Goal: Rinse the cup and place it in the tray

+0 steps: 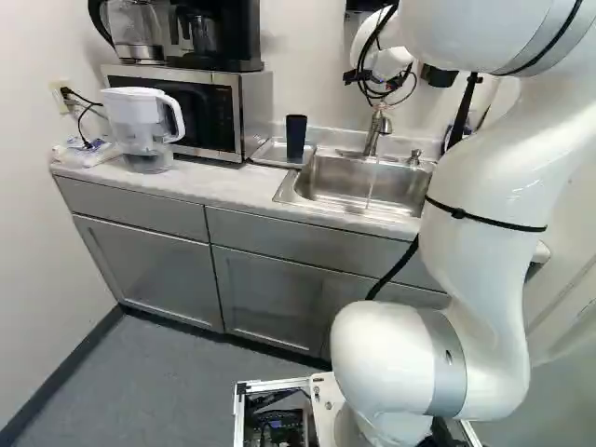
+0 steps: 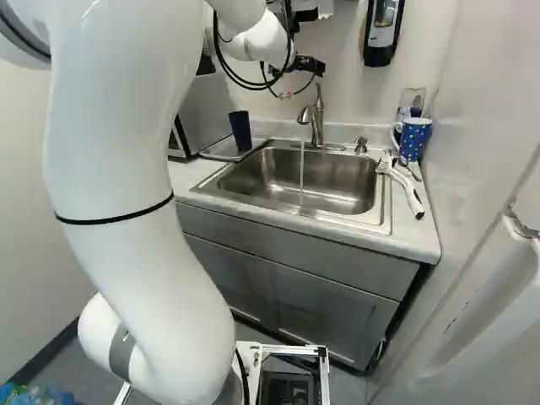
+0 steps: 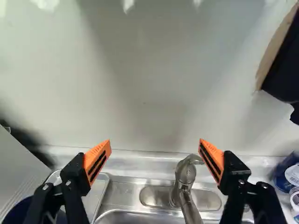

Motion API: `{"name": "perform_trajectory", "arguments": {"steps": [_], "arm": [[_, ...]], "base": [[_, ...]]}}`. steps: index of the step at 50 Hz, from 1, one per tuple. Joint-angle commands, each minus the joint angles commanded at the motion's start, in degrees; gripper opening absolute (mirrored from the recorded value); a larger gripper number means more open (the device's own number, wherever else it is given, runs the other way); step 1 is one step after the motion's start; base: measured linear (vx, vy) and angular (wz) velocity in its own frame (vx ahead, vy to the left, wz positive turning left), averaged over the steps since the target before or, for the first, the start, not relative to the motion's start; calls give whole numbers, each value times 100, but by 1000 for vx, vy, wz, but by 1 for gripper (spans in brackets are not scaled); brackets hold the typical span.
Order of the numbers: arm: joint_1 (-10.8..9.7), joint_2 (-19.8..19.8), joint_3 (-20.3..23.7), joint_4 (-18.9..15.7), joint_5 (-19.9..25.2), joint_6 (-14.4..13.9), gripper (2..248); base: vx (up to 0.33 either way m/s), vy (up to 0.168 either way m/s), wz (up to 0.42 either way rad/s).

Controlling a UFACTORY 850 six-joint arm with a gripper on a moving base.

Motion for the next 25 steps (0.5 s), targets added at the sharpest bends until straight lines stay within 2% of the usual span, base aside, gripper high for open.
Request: {"name": "perform_trajectory", "arguments": {"steps": [25], "arm": [[14,-115,-128,0,-48,0,247]], "base": [[0,0,0]]}}
